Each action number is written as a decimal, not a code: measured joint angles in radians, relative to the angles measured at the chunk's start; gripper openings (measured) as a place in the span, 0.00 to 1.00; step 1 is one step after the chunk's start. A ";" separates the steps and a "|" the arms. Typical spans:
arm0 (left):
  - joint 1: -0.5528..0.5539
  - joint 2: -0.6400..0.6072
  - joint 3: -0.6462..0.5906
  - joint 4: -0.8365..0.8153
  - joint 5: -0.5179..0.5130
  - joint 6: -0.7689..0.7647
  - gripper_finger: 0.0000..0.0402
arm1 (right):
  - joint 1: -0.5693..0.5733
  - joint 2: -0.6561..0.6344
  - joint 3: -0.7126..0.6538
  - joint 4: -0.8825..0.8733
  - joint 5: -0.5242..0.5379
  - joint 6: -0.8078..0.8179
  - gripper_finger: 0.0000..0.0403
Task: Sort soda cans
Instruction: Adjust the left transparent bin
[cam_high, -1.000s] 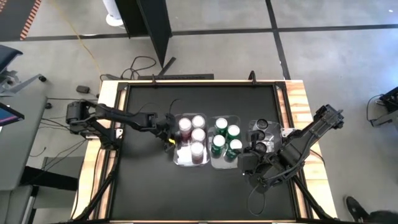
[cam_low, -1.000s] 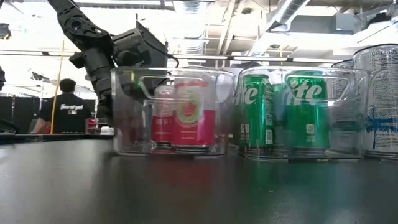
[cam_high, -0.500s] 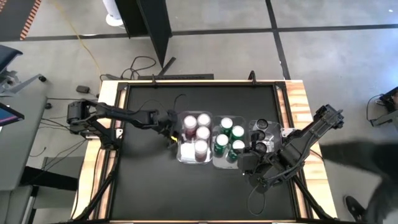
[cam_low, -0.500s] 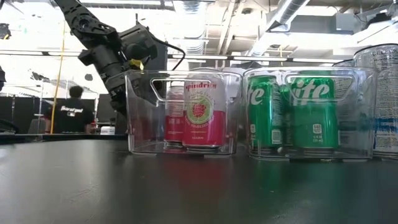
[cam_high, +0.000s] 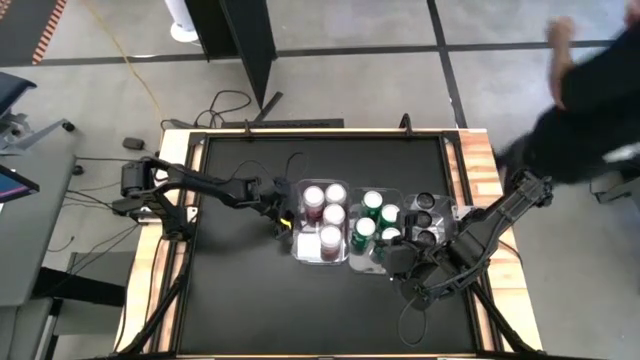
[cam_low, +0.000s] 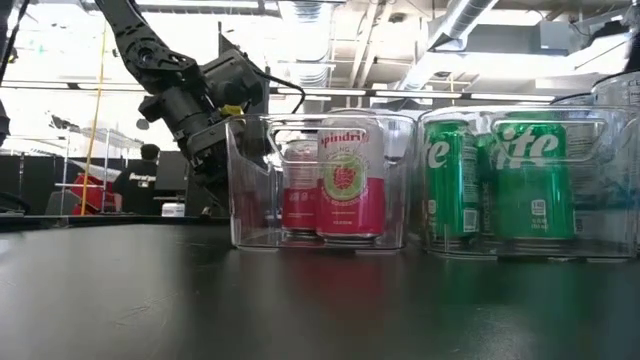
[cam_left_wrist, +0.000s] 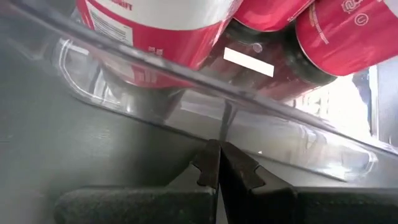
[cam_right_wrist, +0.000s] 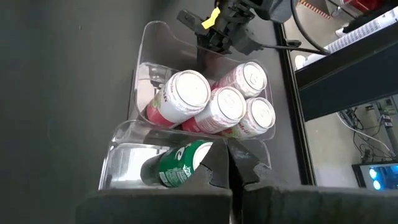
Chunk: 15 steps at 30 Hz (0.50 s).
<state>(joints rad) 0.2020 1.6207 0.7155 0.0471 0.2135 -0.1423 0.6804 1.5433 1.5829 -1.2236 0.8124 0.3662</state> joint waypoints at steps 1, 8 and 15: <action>-0.004 0.000 0.000 0.005 0.001 -0.003 0.00 | 0.000 0.000 0.000 -0.001 0.000 0.001 0.00; -0.044 0.000 -0.002 0.010 0.016 -0.030 0.00 | 0.000 0.000 0.000 -0.003 0.000 0.003 0.00; -0.099 0.002 -0.003 0.032 0.024 -0.052 0.00 | 0.000 0.000 0.000 -0.006 0.000 0.002 0.00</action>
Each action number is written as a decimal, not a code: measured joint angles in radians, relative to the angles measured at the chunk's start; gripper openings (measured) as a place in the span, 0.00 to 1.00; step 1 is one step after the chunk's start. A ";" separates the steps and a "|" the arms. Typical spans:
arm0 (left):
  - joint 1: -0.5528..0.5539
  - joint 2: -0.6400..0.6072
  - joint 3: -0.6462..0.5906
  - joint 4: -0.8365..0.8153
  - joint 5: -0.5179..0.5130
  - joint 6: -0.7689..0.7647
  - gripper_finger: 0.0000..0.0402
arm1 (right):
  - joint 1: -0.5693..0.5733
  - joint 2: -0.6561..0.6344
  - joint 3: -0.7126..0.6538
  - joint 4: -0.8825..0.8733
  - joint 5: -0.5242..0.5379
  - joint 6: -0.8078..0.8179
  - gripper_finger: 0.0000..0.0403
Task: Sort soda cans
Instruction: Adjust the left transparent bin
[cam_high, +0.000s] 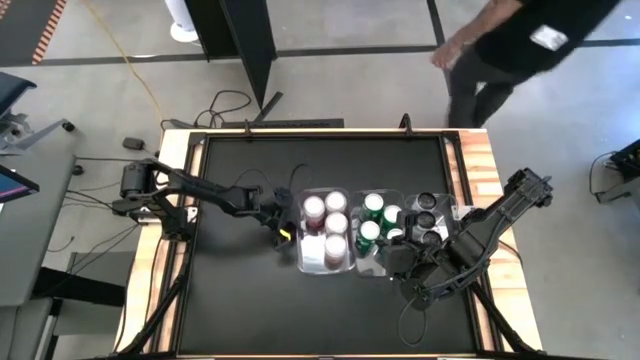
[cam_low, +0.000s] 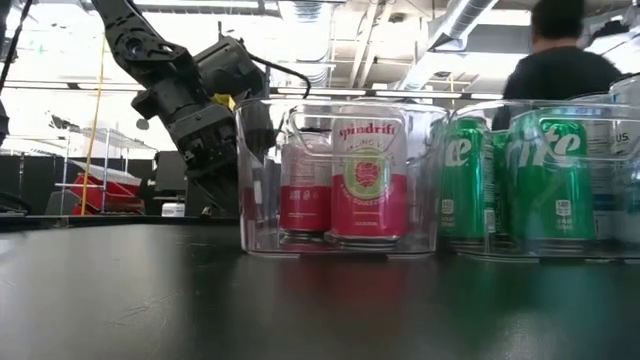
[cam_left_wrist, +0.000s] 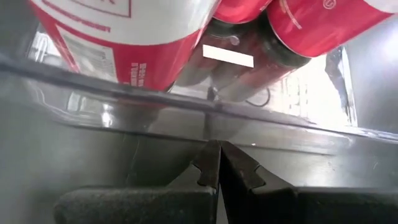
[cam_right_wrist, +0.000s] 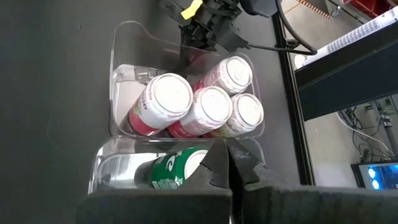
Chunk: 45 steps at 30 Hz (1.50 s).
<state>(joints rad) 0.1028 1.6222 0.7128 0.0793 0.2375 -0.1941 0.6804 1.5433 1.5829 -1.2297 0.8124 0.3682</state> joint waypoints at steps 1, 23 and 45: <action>-0.004 0.000 0.000 0.002 -0.002 -0.002 0.00 | 0.000 0.000 0.000 0.000 0.000 0.000 0.00; 0.046 0.002 -0.003 0.092 -0.078 0.041 0.00 | 0.000 0.000 0.000 0.003 0.000 -0.002 0.00; -0.025 -0.002 -0.001 0.070 -0.040 0.041 0.00 | 0.000 0.000 0.000 0.003 0.000 -0.001 0.00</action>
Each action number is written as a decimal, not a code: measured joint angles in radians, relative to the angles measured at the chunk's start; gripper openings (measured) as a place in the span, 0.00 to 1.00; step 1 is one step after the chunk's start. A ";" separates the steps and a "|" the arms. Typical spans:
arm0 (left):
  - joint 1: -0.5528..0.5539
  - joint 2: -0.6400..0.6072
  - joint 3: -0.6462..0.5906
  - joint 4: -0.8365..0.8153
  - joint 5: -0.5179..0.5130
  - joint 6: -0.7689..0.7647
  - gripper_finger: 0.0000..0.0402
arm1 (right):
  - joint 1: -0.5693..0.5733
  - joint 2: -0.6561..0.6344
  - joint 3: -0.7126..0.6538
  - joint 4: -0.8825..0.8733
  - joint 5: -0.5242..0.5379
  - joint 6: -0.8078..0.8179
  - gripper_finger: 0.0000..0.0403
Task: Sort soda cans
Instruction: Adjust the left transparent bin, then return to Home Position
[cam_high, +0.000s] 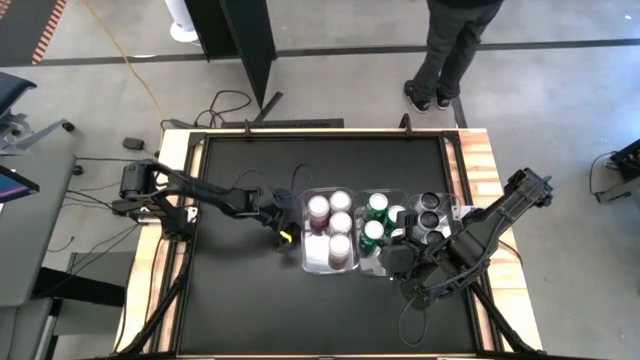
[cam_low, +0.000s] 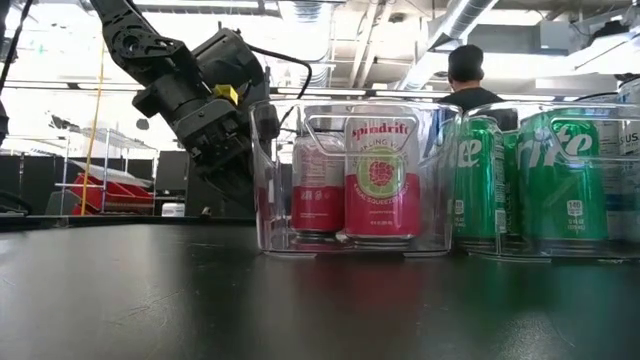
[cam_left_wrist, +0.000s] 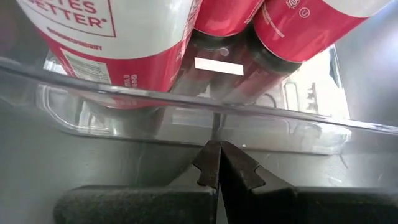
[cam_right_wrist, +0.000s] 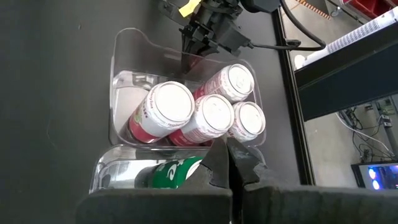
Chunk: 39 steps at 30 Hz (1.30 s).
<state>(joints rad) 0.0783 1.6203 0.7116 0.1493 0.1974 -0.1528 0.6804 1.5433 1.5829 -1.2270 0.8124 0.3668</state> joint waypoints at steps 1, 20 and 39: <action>-0.004 0.000 0.000 0.000 0.001 0.000 0.00 | 0.000 0.000 0.000 0.000 0.000 0.000 0.00; -0.034 -0.003 0.000 -0.010 0.007 -0.007 0.00 | 0.000 0.000 0.000 0.000 0.000 0.000 0.00; -0.039 -0.229 0.002 -0.244 -0.110 -0.006 0.49 | 0.008 -0.007 -0.001 -0.054 0.041 0.009 0.00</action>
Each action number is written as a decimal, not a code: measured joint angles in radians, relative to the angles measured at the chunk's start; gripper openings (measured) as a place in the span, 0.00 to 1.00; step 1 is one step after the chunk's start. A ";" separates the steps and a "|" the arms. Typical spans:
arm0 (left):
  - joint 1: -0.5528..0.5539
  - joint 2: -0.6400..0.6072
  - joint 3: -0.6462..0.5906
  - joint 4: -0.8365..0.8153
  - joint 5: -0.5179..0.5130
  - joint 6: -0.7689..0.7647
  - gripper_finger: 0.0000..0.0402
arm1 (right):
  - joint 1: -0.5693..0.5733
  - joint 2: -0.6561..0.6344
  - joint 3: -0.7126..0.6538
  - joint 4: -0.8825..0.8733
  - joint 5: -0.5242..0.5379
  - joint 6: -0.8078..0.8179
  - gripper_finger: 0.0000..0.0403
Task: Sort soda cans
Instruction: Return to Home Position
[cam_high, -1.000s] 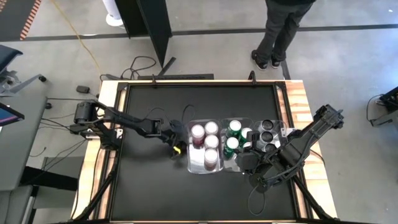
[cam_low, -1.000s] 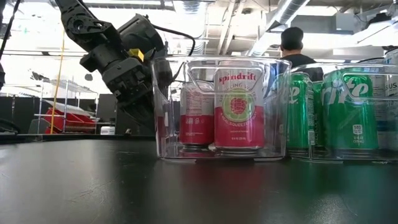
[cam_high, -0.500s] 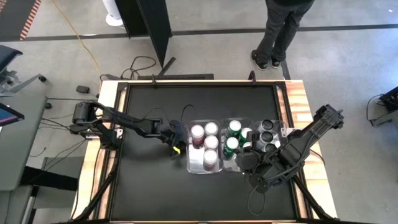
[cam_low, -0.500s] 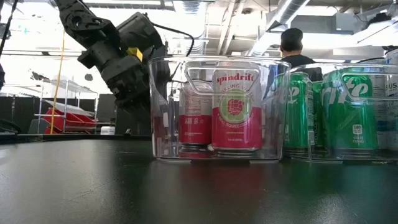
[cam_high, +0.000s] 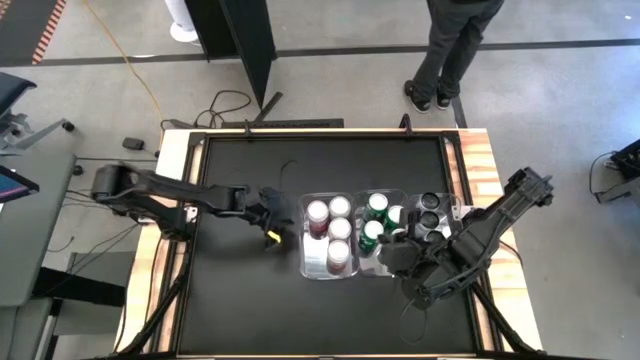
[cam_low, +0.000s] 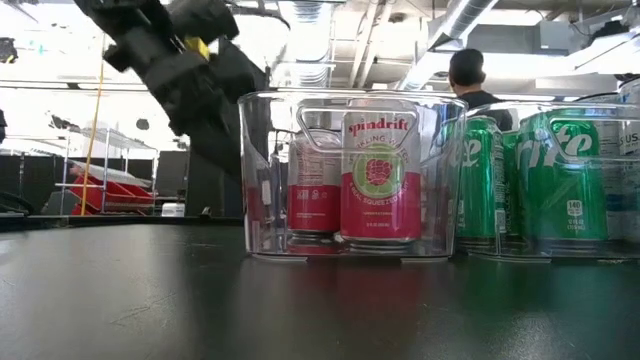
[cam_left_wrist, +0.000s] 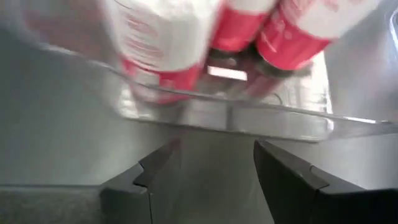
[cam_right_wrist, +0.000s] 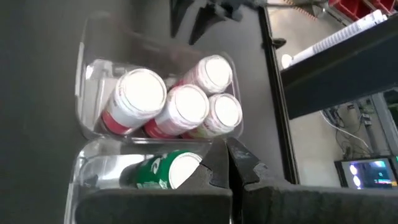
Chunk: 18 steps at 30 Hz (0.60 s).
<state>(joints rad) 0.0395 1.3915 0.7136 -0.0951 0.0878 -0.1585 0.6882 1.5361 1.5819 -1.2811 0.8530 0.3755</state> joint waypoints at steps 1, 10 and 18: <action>-0.001 -0.035 0.000 -0.024 -0.026 0.004 0.49 | 0.004 -0.008 -0.001 -0.001 0.004 0.006 0.00; -0.038 -0.475 -0.093 0.052 -0.216 0.166 0.40 | 0.069 -0.077 -0.001 0.177 -0.003 -0.148 0.00; -0.040 -0.869 -0.252 0.142 -0.243 0.288 0.14 | -0.038 -0.284 -0.308 0.778 -0.299 -0.572 0.00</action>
<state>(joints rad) -0.0006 0.5224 0.4617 0.0470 -0.1549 0.1298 0.6499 1.2520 1.2735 -0.5032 0.5538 -0.1962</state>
